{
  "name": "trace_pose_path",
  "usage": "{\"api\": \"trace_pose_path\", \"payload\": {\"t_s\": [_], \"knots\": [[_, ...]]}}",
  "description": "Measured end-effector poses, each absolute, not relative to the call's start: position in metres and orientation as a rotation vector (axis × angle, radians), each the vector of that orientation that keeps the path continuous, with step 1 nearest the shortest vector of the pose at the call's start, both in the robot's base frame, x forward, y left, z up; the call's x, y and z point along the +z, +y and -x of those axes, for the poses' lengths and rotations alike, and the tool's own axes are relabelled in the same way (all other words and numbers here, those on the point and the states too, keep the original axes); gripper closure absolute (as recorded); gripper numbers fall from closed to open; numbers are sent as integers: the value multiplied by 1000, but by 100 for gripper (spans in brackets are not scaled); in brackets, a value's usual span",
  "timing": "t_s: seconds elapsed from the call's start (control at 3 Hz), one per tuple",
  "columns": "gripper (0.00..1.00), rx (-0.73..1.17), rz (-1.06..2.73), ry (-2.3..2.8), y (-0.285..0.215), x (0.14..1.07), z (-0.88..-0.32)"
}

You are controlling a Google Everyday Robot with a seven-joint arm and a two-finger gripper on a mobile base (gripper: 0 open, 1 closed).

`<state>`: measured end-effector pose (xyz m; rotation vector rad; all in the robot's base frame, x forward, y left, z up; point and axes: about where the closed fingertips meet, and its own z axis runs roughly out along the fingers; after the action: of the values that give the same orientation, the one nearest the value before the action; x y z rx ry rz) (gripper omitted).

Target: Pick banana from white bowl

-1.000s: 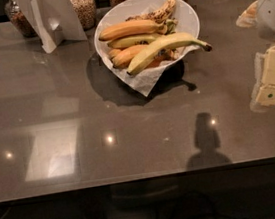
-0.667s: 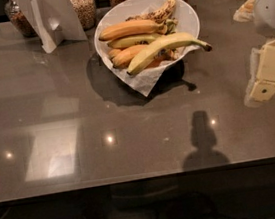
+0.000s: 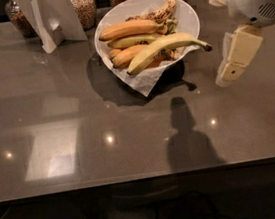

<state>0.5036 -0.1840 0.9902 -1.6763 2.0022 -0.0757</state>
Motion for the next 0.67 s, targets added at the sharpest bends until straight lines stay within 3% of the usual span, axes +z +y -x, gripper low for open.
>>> {"api": "trace_pose_path", "payload": {"t_s": [0.33, 0.67], "knots": [[0, -47, 1663, 1909, -169, 988, -537], [19, -33, 1665, 1840, -156, 989, -565]]}}
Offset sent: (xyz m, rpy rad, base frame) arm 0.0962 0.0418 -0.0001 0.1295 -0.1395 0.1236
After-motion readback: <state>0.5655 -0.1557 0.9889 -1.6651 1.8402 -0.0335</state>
